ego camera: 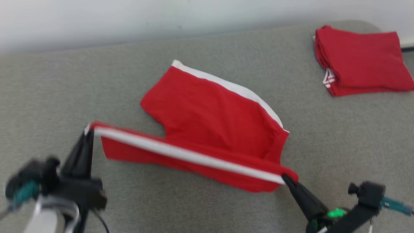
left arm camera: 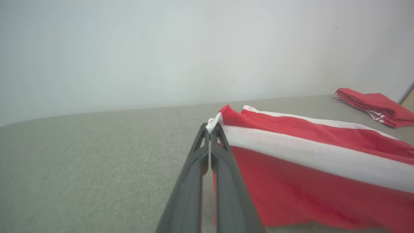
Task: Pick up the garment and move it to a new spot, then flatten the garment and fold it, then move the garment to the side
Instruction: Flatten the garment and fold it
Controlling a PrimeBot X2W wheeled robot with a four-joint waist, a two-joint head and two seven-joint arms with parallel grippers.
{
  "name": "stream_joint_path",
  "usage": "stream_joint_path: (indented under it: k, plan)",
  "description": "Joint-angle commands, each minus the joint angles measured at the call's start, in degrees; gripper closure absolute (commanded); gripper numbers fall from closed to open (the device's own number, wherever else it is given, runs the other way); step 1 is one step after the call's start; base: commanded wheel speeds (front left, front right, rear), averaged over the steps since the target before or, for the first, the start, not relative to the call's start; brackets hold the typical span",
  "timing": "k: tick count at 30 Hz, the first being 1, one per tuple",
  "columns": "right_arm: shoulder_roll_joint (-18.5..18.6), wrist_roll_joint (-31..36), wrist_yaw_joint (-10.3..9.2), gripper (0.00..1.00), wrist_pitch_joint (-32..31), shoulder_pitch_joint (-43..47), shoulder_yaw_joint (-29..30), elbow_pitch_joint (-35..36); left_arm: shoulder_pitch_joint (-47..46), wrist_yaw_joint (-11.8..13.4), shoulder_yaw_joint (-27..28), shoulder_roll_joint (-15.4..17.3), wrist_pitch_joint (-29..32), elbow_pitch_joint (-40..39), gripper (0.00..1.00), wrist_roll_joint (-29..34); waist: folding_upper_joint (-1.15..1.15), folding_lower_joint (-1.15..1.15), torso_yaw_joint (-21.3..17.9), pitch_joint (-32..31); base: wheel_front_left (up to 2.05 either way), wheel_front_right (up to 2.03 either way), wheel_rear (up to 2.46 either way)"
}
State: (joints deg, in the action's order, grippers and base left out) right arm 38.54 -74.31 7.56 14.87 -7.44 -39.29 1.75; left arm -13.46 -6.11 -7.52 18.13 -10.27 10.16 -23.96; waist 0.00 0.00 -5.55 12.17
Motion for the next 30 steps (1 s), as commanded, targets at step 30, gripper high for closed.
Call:
stream_joint_path:
  k: [30]
  plan:
    - [-15.6, 7.7, -0.18, 1.0, 0.3, -27.2, -0.6, -14.0, -48.4, -1.3, -24.6, 12.0, 11.1, 29.1, 1.0, -4.0, 0.0, 0.0, -14.4, 16.6, 0.0, 0.0, 0.0]
